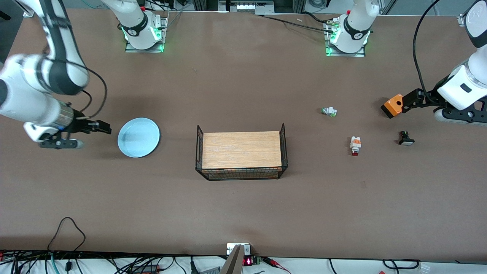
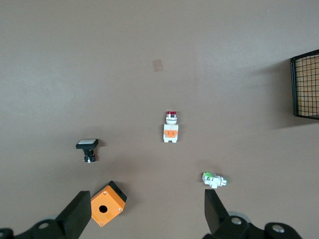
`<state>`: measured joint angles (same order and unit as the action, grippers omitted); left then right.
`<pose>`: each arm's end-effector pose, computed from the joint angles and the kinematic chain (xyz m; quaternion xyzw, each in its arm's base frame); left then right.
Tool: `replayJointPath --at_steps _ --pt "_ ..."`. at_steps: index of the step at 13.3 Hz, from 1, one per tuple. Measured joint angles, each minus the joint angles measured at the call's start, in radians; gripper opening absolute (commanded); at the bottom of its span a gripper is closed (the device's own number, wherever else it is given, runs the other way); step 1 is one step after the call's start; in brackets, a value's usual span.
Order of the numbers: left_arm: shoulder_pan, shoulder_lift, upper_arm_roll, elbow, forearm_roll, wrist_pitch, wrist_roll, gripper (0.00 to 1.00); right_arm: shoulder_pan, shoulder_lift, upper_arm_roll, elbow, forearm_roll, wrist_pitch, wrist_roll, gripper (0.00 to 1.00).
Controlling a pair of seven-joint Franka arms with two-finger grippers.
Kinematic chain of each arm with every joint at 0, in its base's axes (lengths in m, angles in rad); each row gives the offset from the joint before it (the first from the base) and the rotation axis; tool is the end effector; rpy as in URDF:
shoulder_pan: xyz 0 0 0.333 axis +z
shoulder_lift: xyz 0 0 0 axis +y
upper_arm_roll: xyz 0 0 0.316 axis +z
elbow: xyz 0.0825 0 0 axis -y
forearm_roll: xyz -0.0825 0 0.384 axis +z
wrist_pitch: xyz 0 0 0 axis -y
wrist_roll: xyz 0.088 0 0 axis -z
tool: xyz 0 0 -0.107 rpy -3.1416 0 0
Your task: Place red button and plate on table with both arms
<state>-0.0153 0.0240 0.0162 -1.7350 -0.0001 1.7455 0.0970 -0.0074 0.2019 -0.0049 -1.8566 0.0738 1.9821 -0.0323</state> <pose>0.5693 0.0004 0.5480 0.9988 -0.0480 -0.0067 0.0002 0.6018 -0.0026 0.4057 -0.9987 0.0060 0.0374 0.0336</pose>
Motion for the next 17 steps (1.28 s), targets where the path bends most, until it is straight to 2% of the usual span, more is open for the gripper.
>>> replayJointPath --at_steps 3,8,11,17 --pt "0.000 0.000 0.000 0.000 0.000 0.000 0.000 1.00 0.038 -0.014 0.002 0.171 -0.004 -0.170 0.015 1.00" --pt "0.000 0.000 0.000 0.000 0.000 -0.001 0.000 1.00 0.046 -0.016 -0.005 0.396 -0.100 -0.421 0.013 1.00" --pt "0.000 0.000 0.000 0.000 0.000 -0.001 0.003 1.00 0.026 -0.033 -0.021 0.411 -0.106 -0.470 0.010 1.00" --pt "0.000 0.000 0.000 0.000 0.000 -0.001 0.008 1.00 0.003 -0.069 -0.022 0.349 -0.106 -0.470 0.002 1.00"
